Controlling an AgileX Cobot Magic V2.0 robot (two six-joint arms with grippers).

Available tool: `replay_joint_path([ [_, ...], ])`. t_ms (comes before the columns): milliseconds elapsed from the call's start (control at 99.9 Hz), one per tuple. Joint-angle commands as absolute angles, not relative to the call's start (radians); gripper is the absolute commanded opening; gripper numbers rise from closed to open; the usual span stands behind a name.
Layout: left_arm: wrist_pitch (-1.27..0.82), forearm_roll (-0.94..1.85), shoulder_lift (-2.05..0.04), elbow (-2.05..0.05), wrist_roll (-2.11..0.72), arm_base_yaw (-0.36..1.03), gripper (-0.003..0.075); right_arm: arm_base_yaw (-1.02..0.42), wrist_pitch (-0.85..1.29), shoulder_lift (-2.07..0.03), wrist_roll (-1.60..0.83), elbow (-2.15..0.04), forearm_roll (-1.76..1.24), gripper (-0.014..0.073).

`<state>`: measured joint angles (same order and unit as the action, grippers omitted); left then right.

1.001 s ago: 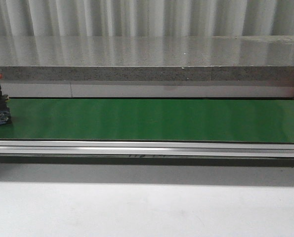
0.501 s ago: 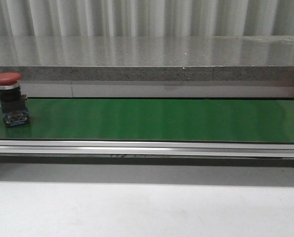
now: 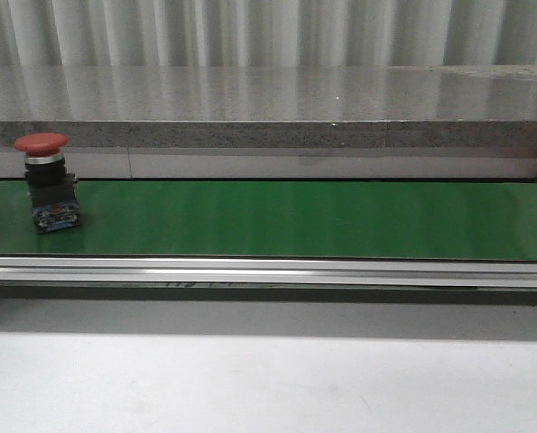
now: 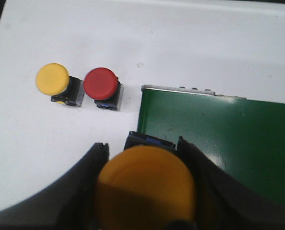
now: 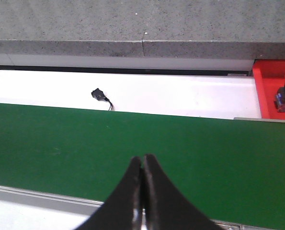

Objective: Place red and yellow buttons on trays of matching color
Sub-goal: 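Grasp a yellow-capped button with the left gripper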

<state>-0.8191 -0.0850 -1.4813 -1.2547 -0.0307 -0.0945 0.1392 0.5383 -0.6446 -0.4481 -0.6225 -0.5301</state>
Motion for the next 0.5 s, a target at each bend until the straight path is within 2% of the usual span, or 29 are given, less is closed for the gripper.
replay_joint_path([
  [0, -0.755, -0.089, -1.444, -1.250, -0.030, -0.079, -0.0020, 0.138, 0.483, -0.642, -0.454, -0.648, -0.544, -0.0068],
  [491, -0.583, -0.066, -1.455, -1.078, -0.030, -0.076, -0.0020, 0.138, 0.483, -0.642, -0.454, -0.648, -0.544, -0.0068],
])
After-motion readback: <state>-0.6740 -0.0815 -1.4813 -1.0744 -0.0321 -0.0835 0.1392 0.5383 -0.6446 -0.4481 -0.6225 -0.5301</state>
